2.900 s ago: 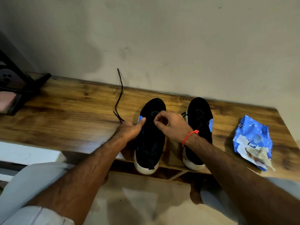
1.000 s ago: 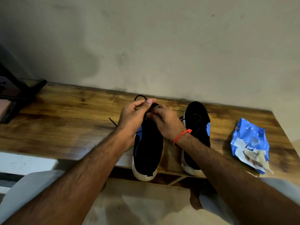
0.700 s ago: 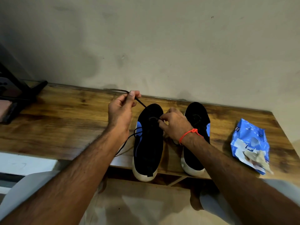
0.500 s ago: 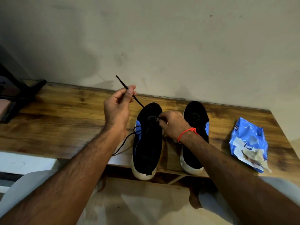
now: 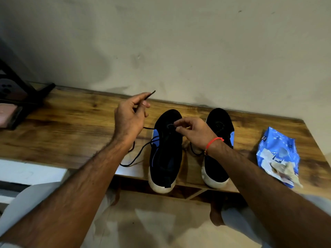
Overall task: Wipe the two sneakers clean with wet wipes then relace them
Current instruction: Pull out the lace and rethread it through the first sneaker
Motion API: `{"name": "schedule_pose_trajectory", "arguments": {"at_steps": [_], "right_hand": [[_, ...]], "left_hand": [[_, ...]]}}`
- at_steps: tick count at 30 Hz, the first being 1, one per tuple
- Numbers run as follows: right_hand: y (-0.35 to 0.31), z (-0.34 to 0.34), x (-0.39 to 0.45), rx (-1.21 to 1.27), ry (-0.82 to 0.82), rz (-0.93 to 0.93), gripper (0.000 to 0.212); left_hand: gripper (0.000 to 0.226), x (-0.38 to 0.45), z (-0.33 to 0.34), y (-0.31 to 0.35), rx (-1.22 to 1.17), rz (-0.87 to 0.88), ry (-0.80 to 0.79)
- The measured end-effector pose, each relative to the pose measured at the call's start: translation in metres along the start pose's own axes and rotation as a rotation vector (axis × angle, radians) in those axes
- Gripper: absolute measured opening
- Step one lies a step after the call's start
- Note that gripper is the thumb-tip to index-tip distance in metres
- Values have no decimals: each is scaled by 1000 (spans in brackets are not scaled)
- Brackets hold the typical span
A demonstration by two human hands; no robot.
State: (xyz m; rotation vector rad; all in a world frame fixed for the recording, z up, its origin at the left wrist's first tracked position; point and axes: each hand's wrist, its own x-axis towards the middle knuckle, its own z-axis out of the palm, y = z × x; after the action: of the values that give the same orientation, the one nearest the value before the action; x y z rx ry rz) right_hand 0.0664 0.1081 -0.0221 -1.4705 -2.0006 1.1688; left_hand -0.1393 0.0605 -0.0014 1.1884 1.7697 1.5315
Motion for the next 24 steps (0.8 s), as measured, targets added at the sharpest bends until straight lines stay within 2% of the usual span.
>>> {"name": "schedule_pose_trajectory", "arguments": {"at_steps": [3, 6, 9, 14, 18, 24], "right_hand": [[-4, -4, -9, -119, -55, -22, 18], [-8, -1, -17, -295, -79, -33, 31], [-5, 7, -25, -374, -43, -39, 32], [0, 10, -29, -305, 17, -36, 25], [3, 7, -31, -192, 33, -15, 22], [3, 7, -34, -95, 21, 56, 17]], "left_hand": [[29, -9, 9, -4, 94, -43, -111], [15, -17, 15, -3, 173, -30, -179], [12, -24, 18, -5, 281, -7, -276], [12, -37, 24, -15, 428, -38, -391], [11, -37, 25, -14, 477, -22, -411], [12, -43, 28, -10, 599, 138, -475]]}}
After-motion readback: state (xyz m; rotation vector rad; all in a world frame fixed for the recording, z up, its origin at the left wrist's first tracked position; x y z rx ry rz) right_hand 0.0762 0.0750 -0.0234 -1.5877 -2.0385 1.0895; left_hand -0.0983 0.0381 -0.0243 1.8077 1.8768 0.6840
